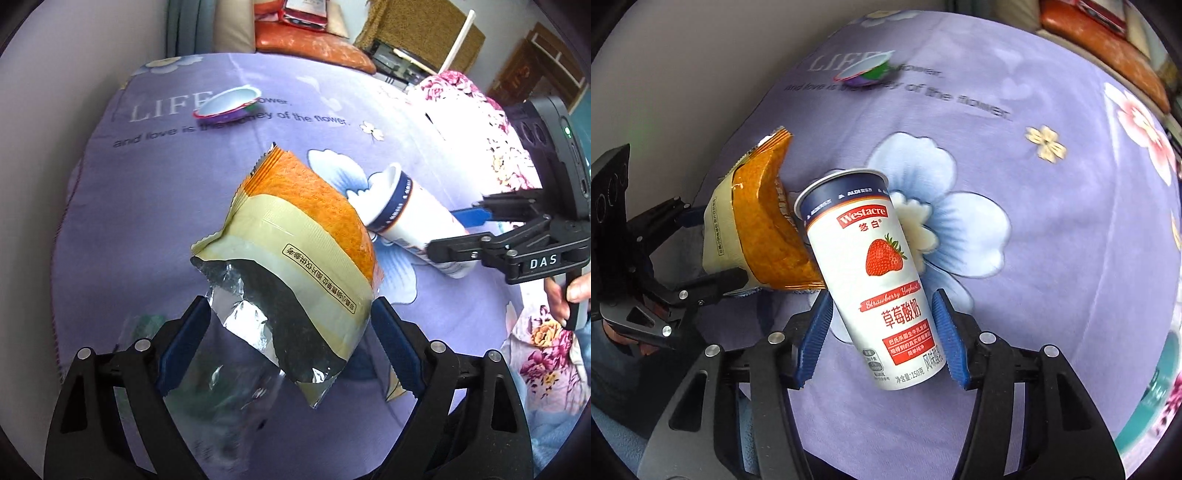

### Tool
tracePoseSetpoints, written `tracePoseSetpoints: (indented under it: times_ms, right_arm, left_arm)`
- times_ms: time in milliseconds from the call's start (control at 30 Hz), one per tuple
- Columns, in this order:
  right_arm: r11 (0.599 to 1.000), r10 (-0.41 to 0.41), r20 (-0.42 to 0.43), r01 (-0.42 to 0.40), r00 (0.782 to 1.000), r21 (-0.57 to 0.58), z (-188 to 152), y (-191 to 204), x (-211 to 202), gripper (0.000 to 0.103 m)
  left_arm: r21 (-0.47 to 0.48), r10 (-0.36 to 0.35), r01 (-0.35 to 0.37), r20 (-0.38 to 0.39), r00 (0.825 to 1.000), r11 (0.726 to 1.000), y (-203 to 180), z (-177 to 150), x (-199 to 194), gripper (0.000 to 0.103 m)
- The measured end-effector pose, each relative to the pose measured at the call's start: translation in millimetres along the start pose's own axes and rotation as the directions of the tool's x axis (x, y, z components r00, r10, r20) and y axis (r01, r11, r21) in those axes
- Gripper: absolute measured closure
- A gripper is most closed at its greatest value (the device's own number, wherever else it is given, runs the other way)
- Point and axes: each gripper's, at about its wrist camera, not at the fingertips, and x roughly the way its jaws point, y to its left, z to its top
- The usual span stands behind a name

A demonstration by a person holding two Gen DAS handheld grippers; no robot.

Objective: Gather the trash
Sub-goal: 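Grasp the orange foil snack bag with the left tool while the right tool grasps the strawberry yogurt cup, then carry the snack bag and yogurt cup over the teal bin and open both tools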

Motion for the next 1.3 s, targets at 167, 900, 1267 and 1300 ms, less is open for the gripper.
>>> tracePoseSetpoints:
  times_ms: [167,900,1267,1300]
  right_arm:
    - [0.995,0.011,0.011,-0.012,1.0,0.1,-16.7,-37.2,-11.8,0.05]
    - [0.978,0.054,0.15,-0.083,0.987,0.191,-32.3,-71.7,-27.6,0.053]
    - [0.942,0.036,0.265,-0.122,0.964,0.314,-68.3,-123.1,-79.0,0.053]
    - [0.937,0.034,0.28,-0.127,0.959,0.324,-73.0,-127.8,-85.1,0.053]
  left_arm:
    - [-0.021,-0.006,0.005,-0.01,1.0,1.0,-11.4,9.4,13.2,0.014]
    - [0.009,0.056,-0.056,0.048,0.997,0.998,-64.7,41.7,6.8,0.091]
    - [0.052,0.005,-0.008,0.068,0.998,0.999,-116.7,57.1,7.4,0.091]
    - [0.059,-0.001,-0.003,0.067,0.998,0.998,-123.9,59.0,7.8,0.091]
